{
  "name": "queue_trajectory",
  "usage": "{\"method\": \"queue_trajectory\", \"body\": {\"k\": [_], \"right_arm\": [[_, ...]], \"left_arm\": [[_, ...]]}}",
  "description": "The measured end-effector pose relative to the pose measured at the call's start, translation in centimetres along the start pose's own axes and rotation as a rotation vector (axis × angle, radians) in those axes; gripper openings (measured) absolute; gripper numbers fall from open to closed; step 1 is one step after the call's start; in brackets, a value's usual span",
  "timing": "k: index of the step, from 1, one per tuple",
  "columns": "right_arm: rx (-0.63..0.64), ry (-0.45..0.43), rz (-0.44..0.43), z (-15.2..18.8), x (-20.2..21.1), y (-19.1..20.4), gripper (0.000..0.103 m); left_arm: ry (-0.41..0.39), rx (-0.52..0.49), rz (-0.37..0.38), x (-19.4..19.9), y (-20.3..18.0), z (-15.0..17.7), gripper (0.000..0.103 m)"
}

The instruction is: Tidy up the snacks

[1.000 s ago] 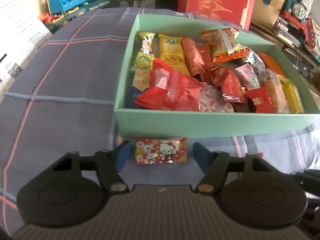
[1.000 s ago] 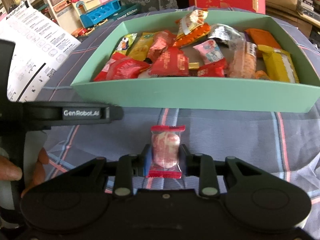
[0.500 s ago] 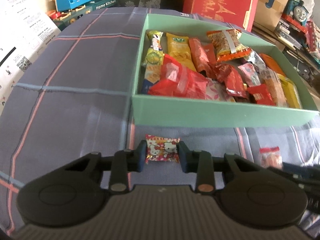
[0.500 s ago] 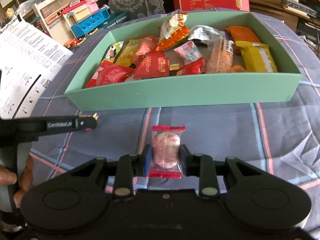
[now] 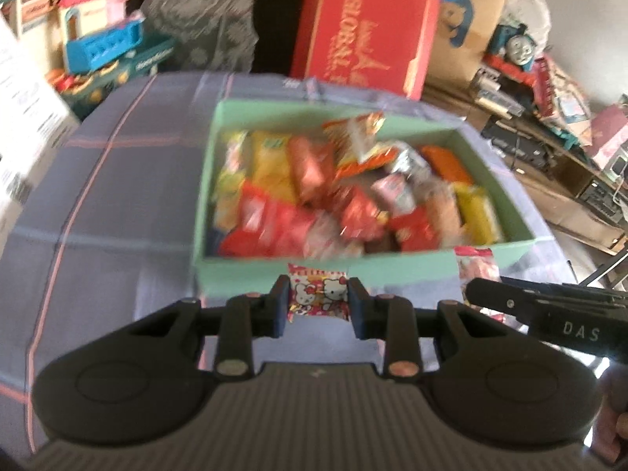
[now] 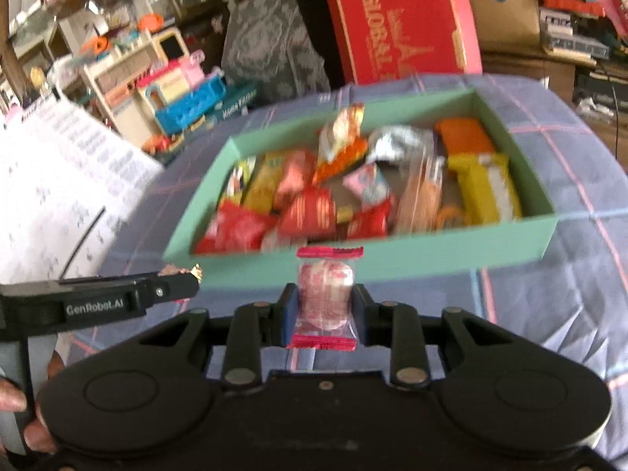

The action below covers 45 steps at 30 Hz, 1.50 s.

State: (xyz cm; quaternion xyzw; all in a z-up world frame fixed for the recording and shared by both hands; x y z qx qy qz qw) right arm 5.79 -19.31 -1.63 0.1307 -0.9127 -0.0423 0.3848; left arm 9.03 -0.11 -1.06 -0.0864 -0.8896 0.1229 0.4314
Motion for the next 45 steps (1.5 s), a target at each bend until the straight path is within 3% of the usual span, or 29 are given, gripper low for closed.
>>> {"method": "queue_trajectory", "body": {"k": [9,17,18,19,20,21,22,23,26,33,45], "right_arm": [[-0.051,-0.057,0.011,-5.5,-1.5,-2.9,0.029],[-0.118,-0.055,0.034,-8.8,-4.9,-6.0,0.031],[-0.128,-0.052,0.037,-9.1,-5.3,-6.3,0.032],[-0.141,-0.051,0.037,-9.4,-5.6,-6.7,0.04],[-0.155,-0.05,0.036,-9.5,-5.7,-7.0,0.059],[-0.167,-0.052,0.038,-9.4,-5.7,-7.3,0.07],[-0.175,-0.057,0.045,-9.4,-5.7,-7.5,0.088],[-0.176,-0.067,0.052,-9.3,-5.6,-7.6,0.094],[-0.162,-0.056,0.056,-8.8,-5.6,-7.7,0.103],[-0.17,-0.025,0.055,-7.5,-5.2,-7.2,0.103],[-0.173,0.01,0.06,-4.7,-2.2,-5.6,0.103]], "left_arm": [[-0.006,-0.078,0.033,-4.1,-4.7,-5.5,0.03],[0.014,-0.121,0.009,-8.9,-7.2,-7.8,0.033],[0.016,-0.121,0.002,-9.6,-7.5,-8.1,0.038],[0.017,-0.117,-0.011,-10.0,-7.5,-8.2,0.053],[0.02,-0.113,-0.025,-10.5,-7.5,-8.3,0.064],[0.021,-0.107,-0.038,-10.8,-7.4,-8.4,0.085],[0.015,-0.102,-0.054,-10.9,-7.3,-8.3,0.1],[0.009,-0.101,-0.067,-11.0,-7.2,-8.2,0.103],[0.029,-0.105,-0.085,-11.2,-6.7,-7.6,0.103],[0.073,-0.119,-0.093,-10.1,-6.1,-5.8,0.103],[0.06,-0.08,-0.083,-5.3,-4.5,-3.1,0.103]]}}
Point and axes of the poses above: each gripper's, at about its wrist camera, not at the fingertips, and x roughly against the way its jaws point, y to its left, z to its underside, the point moved 3 cm from there along -x, roughly the way its jaws point, and after that the axes turned 10 degrees about x, right-handed, at the moved point
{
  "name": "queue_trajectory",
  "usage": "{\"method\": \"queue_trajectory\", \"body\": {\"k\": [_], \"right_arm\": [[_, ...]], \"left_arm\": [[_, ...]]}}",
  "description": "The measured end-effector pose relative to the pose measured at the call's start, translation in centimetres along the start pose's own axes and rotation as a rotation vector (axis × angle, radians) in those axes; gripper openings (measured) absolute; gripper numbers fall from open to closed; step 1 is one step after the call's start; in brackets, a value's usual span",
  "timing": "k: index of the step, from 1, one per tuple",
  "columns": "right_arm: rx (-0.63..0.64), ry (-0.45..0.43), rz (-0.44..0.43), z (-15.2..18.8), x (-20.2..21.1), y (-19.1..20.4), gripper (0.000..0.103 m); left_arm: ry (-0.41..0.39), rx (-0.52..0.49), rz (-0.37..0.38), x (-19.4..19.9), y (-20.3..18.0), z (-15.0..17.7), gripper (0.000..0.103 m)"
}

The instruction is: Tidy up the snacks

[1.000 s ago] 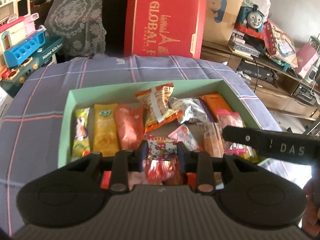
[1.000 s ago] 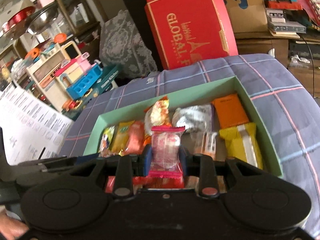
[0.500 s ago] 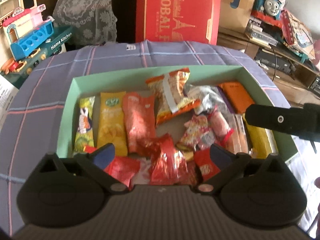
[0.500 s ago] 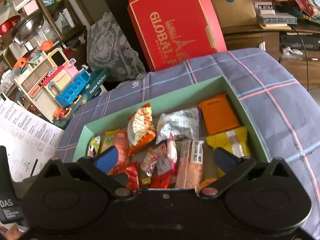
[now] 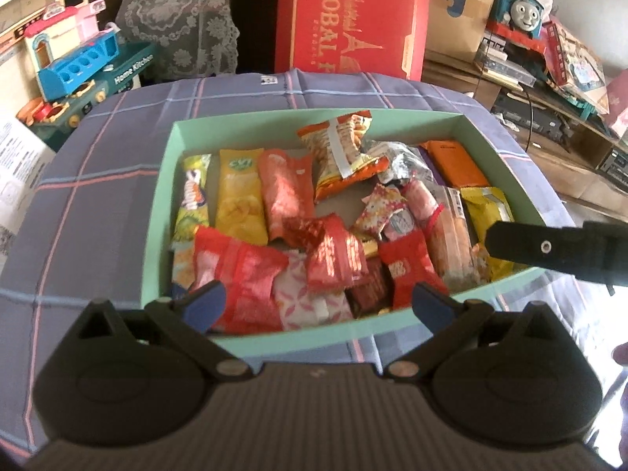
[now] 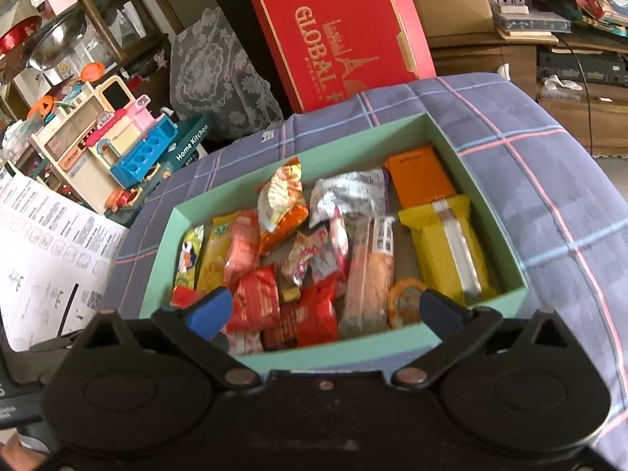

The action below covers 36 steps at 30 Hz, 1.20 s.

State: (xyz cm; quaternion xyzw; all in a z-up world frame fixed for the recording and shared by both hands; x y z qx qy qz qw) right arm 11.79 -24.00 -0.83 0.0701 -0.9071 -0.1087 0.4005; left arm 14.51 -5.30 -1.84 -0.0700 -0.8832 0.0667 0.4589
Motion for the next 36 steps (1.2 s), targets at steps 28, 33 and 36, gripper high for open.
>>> {"method": "queue_trajectory", "body": {"k": [28,33,36], "right_arm": [[0.039,0.105,0.025,6.9,3.2,0.9,0.103],[0.044,0.112,0.026,6.9,3.0,0.9,0.103],[0.045,0.116,0.028,6.9,2.9,0.8,0.103]], "left_arm": [[0.014,0.095,-0.13,4.0,6.2,6.5,0.103],[0.017,0.106,-0.139,3.9,6.6,6.6,0.103],[0.022,0.106,-0.145,3.8,6.7,6.6,0.103]]}}
Point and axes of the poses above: each gripper's, at about its wrist camera, not at the fingertips, and x roughly against the way its jaws point, y to its left, z to its underside, the point moved 3 cm from there along -x, roughly the way its jaws point, and after that the axes turned 10 degrees about x, right-handed, at the moved point
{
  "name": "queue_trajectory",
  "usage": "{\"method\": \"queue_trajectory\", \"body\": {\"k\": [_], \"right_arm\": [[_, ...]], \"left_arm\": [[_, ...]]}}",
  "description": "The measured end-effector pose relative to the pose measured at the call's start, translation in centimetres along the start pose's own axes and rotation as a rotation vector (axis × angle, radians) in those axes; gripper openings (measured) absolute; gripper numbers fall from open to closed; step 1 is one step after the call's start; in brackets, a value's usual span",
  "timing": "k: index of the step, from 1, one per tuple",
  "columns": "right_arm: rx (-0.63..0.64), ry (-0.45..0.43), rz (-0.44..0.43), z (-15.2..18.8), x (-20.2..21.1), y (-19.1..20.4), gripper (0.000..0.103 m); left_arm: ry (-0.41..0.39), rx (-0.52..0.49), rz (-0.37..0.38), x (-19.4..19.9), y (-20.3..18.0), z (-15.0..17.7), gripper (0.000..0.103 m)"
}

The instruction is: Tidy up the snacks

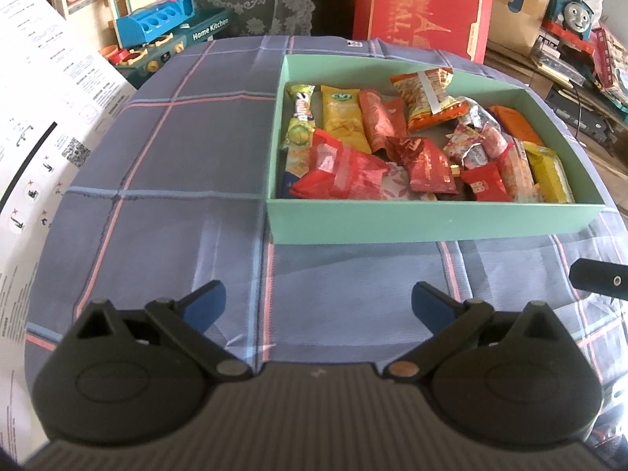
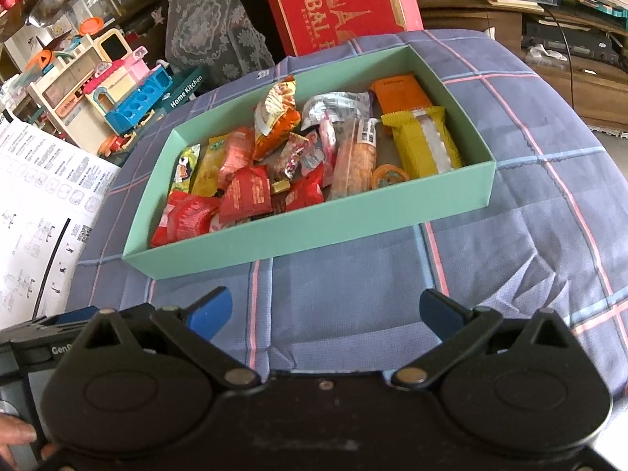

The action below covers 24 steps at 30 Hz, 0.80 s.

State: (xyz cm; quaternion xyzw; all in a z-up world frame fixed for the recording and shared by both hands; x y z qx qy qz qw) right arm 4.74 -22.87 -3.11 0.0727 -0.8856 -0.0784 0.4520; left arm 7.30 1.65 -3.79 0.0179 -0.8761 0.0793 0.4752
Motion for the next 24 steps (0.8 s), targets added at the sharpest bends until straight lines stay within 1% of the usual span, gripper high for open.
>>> {"method": "queue_trajectory", "body": {"k": [7,24], "right_arm": [[0.007,0.014,0.01,0.12,-0.51,0.15,0.103],[0.014,0.036,0.034,0.58,-1.05,0.03,0.103]], "left_arm": [[0.015,-0.002,-0.007,-0.52,0.2,0.05,0.103],[0.006,-0.007,-0.018,-0.65,0.26,0.23,0.103]]}}
Point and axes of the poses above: each gripper's, at about its wrist camera, not at the fingertips, and x roughly against the way its jaws point, y to its left, z to its underside, the point moved 3 cm from there along -x, roughly the way its jaws point, and after that the axes turned 10 degrees about x, right-handed, at the moved point
